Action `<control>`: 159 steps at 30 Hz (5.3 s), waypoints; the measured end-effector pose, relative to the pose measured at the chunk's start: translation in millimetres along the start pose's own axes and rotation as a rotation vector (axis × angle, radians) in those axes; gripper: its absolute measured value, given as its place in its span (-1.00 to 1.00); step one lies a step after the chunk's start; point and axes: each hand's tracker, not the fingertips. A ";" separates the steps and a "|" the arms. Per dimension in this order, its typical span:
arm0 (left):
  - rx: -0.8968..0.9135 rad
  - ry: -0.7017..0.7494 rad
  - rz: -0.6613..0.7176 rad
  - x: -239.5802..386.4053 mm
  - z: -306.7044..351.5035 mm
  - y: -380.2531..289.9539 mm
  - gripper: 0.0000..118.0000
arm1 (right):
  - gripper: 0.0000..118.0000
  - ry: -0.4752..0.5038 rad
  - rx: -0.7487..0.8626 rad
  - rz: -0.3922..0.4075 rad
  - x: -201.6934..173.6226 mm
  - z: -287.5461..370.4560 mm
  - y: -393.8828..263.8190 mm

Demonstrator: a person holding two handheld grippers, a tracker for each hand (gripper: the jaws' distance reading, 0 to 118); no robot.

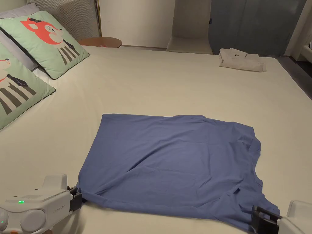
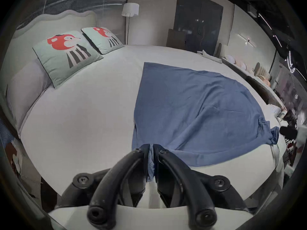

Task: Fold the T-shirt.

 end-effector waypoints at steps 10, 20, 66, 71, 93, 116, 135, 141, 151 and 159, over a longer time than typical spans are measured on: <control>0.006 0.005 0.030 5.7 7.9 0.4 -0.95 | -0.90 0.063 -0.041 -0.021 0.2 -20.1 -15.0; 0.123 -0.002 0.105 2.0 3.4 50.1 -0.95 | -0.91 0.079 0.186 -0.032 -7.7 -5.1 55.3; 0.588 0.034 -0.045 97.2 26.8 128.4 0.84 | 0.81 0.077 0.501 0.104 -72.9 12.7 155.1; 0.658 0.053 -0.132 106.6 45.8 110.7 0.51 | 0.47 0.034 0.596 0.121 -86.9 42.1 135.5; 0.175 0.034 -0.026 55.9 -20.3 109.4 -1.00 | -0.99 0.029 0.594 0.106 -86.1 23.9 125.9; -0.075 0.065 -0.061 26.7 -109.9 68.7 -0.89 | -0.99 0.002 0.454 0.112 -71.1 -8.3 123.3; -0.001 0.038 -0.021 20.2 -82.8 88.4 -0.89 | -0.59 0.070 -0.136 -0.013 -21.2 -143.8 99.5; -0.002 0.044 0.001 11.1 -75.2 82.6 -0.89 | -0.81 0.082 -0.061 0.008 -26.9 -103.8 90.1; -0.048 0.008 0.058 -10.8 -24.2 37.9 -0.89 | -0.81 0.110 -0.033 -0.029 -0.1 -38.4 38.6; -0.142 0.050 -0.002 -11.3 -22.1 -9.2 -0.89 | -0.81 0.047 -0.096 -0.011 -7.8 -19.4 -20.9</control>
